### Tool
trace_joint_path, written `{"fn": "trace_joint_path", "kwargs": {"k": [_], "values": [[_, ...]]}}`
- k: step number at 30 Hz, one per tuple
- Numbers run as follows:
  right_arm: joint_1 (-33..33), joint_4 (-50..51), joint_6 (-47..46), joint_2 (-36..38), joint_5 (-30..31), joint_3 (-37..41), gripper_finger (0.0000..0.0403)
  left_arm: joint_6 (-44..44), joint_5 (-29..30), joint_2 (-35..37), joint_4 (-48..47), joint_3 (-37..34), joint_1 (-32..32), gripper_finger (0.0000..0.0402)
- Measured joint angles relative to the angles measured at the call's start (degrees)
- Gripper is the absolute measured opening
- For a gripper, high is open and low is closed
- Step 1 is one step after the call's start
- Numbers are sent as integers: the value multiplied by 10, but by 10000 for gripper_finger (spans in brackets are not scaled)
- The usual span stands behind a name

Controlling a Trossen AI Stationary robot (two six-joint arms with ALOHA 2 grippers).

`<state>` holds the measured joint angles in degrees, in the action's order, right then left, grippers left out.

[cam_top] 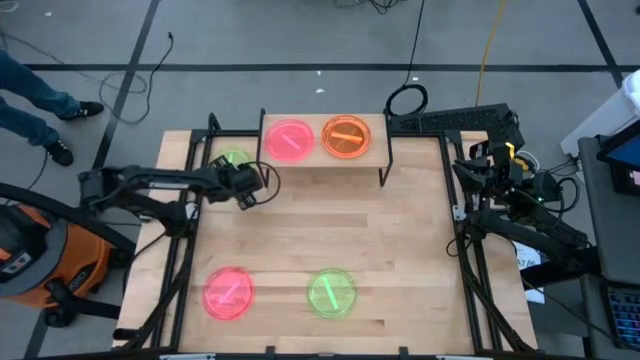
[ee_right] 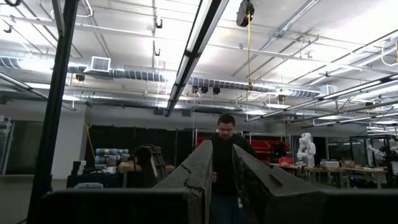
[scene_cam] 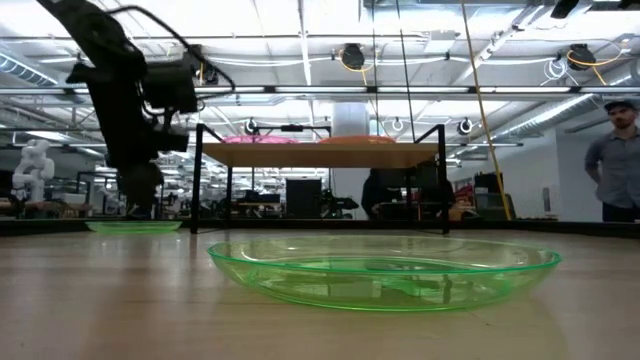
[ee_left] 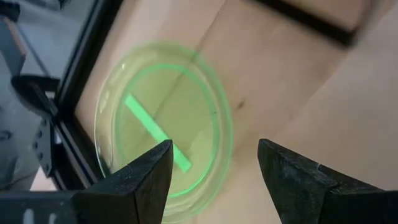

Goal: Place and stack plates onto a shelf
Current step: Stack the green plate on top of the pink plate on the shelf

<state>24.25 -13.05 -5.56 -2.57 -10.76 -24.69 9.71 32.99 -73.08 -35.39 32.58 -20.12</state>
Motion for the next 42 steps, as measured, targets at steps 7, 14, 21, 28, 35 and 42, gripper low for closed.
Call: {"fn": "trace_joint_path", "kwargs": {"k": [7, 14, 21, 28, 35, 42], "values": [[0, 0, 0, 0, 0, 0, 50, -28, 1, -59, 33, 0, -63, 241], [0, 0, 0, 0, 0, 0, 50, -58, 0, -76, 43, 0, -102, 241], [0, 0, 0, 0, 0, 0, 50, -65, -64, -76, 45, 1, -112, 241], [0, 1, -1, 0, 0, 0, 50, -63, -65, -76, 46, 1, -112, 241], [0, 1, -19, 0, 0, 0, 50, -51, -58, -75, 62, -13, -111, 211], [0, 1, -19, 0, 0, 0, 50, -42, -55, -75, 63, -27, -111, 134]]}}
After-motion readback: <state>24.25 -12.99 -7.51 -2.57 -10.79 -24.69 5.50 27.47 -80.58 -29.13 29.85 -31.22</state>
